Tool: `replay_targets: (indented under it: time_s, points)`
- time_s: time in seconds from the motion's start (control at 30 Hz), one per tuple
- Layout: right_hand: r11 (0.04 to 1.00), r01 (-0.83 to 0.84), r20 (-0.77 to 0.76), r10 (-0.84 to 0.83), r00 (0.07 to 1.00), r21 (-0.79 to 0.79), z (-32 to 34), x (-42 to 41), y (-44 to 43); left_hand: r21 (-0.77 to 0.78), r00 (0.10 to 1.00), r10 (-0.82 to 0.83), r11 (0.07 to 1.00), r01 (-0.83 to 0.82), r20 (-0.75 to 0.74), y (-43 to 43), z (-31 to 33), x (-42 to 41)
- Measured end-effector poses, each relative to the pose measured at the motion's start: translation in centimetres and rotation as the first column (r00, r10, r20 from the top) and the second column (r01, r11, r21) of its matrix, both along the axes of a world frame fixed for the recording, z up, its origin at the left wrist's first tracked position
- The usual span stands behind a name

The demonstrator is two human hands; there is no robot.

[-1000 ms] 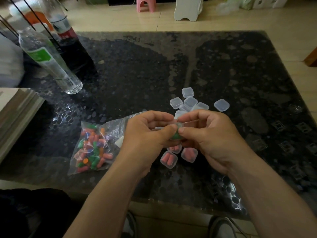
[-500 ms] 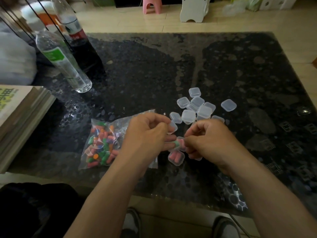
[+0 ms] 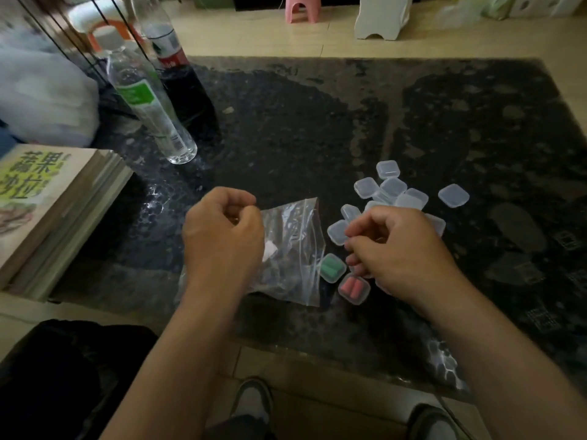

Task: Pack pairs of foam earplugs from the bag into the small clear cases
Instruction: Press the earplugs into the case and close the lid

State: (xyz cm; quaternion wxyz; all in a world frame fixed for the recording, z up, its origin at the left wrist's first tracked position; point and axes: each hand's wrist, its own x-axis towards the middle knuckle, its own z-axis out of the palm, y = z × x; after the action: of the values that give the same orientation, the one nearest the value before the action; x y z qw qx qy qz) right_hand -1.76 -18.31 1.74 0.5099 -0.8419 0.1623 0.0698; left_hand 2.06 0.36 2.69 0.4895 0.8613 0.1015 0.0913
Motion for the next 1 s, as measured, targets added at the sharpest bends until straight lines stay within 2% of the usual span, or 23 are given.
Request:
replay_targets:
  time_s: [0.07,0.23,0.43,0.53,0.57,0.67,0.7,0.77,0.87,1.0]
  points:
    - [0.998,-0.018,0.005,0.018,1.000,0.053,-0.1,0.2,1.2,-0.005,0.999,0.021,1.000,-0.021,-0.044,1.1,-0.5,0.0]
    - [0.995,-0.067,-0.012,0.068,0.998,0.073,-1.3,0.9,3.6,0.019,0.996,0.053,0.998,-0.052,-0.076,3.8,-1.1,0.0]
    - [0.935,-0.005,-0.095,0.041,0.995,0.356,-1.7,2.3,6.7,0.199,0.988,0.063,0.979,-0.035,-0.137,7.2,-2.7,0.9]
    - [0.939,-0.023,-0.163,0.084,0.983,0.342,-2.0,3.2,7.9,0.274,0.965,0.055,0.962,0.018,-0.257,8.8,-3.3,1.1]
    - [0.942,-0.030,-0.191,0.099,0.977,0.334,-2.1,3.5,8.2,0.264,0.951,0.049,0.964,0.036,-0.307,9.3,-3.5,1.2]
    - [0.932,-0.047,-0.237,0.140,0.961,0.360,-2.4,4.0,9.5,-0.008,0.893,0.000,1.000,-0.003,-0.449,10.3,-3.8,1.2]
    - [0.924,-0.049,-0.245,0.152,0.958,0.379,-2.4,4.1,9.9,-0.031,0.886,-0.021,0.999,0.007,-0.464,10.5,-3.8,1.2]
    - [0.920,-0.051,-0.267,0.166,0.949,0.390,-2.5,4.2,10.8,-0.043,0.889,-0.051,0.998,0.036,-0.456,11.0,-4.0,1.2]
    - [0.944,-0.077,-0.276,0.171,0.946,0.320,-2.7,4.3,11.8,-0.089,0.894,-0.084,0.995,0.050,-0.439,11.2,-4.2,1.3]
    - [0.951,-0.079,-0.232,0.153,0.961,0.299,-3.2,4.5,13.3,0.017,0.901,-0.095,0.993,0.113,-0.423,11.4,-4.8,1.4]
